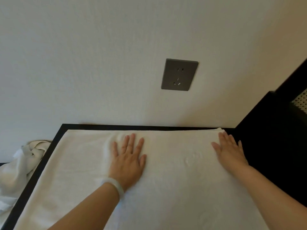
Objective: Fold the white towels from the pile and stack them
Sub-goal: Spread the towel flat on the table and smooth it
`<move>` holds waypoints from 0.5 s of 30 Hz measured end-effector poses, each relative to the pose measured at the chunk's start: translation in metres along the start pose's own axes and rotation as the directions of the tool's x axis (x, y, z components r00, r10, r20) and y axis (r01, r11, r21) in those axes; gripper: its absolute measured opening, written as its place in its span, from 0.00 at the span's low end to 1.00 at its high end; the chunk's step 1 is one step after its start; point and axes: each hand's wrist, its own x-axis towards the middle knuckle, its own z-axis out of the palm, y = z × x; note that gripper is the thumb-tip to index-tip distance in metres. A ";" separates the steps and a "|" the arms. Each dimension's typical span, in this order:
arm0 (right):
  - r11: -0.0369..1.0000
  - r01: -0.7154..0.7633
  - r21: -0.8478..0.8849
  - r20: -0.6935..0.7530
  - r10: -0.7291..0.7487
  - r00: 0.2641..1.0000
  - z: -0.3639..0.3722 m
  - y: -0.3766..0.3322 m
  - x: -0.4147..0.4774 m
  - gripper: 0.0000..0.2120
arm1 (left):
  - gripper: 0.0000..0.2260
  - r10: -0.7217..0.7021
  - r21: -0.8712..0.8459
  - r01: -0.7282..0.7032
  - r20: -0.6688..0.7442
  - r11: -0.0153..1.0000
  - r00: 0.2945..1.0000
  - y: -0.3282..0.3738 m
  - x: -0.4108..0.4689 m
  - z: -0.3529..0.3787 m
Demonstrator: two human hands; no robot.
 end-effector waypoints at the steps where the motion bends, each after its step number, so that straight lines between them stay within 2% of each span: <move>1: 0.994 0.104 -0.024 -0.038 -0.105 0.994 0.003 -0.009 -0.004 0.30 | 0.27 -0.004 -0.002 0.004 0.005 1.000 1.000 -0.001 0.000 -0.001; 3: 0.916 0.400 0.004 -0.021 -0.400 0.916 0.015 -0.030 -0.020 0.30 | 0.28 0.000 0.008 0.000 0.011 1.000 1.000 0.000 -0.001 -0.003; 4: 0.874 0.485 0.022 0.010 -0.485 0.874 0.020 -0.035 -0.025 0.30 | 0.28 0.001 0.005 -0.001 0.013 1.000 1.000 0.001 -0.002 -0.005; 5: 0.867 0.497 0.039 0.010 -0.497 0.868 0.021 -0.034 -0.022 0.30 | 0.28 -0.001 -0.001 0.001 0.015 1.000 1.000 0.001 -0.002 -0.006; 6: 0.904 0.425 0.048 0.005 -0.426 0.905 0.018 -0.029 -0.012 0.29 | 0.28 -0.004 -0.005 0.004 0.020 1.000 1.000 0.001 -0.002 -0.007; 8: 0.989 0.137 0.047 0.029 -0.138 0.990 0.005 -0.017 0.006 0.29 | 0.28 -0.004 -0.001 0.004 0.020 1.000 1.000 0.001 -0.002 -0.009; 10: 0.997 -0.071 0.017 0.015 0.070 0.997 -0.008 -0.022 0.010 0.29 | 0.29 -0.004 -0.005 0.004 0.013 1.000 1.000 0.001 -0.002 -0.008; 11: 0.997 -0.071 0.001 -0.046 0.071 0.996 -0.011 -0.037 0.002 0.30 | 0.29 -0.003 -0.012 0.004 0.012 1.000 1.000 0.000 -0.002 -0.007; 12: 1.000 0.010 0.013 -0.113 -0.008 0.994 -0.010 -0.058 -0.011 0.30 | 0.29 -0.004 -0.012 0.005 0.011 1.000 1.000 0.000 -0.001 -0.005; 13: 0.986 0.153 0.058 -0.182 -0.141 0.973 -0.005 -0.082 -0.032 0.30 | 0.29 -0.006 -0.004 0.006 0.007 1.000 1.000 -0.001 -0.001 -0.004; 15: 0.864 0.487 0.126 -0.255 -0.446 0.858 0.015 -0.126 -0.084 0.29 | 0.29 -0.015 0.016 0.015 -0.002 1.000 1.000 -0.003 0.000 -0.001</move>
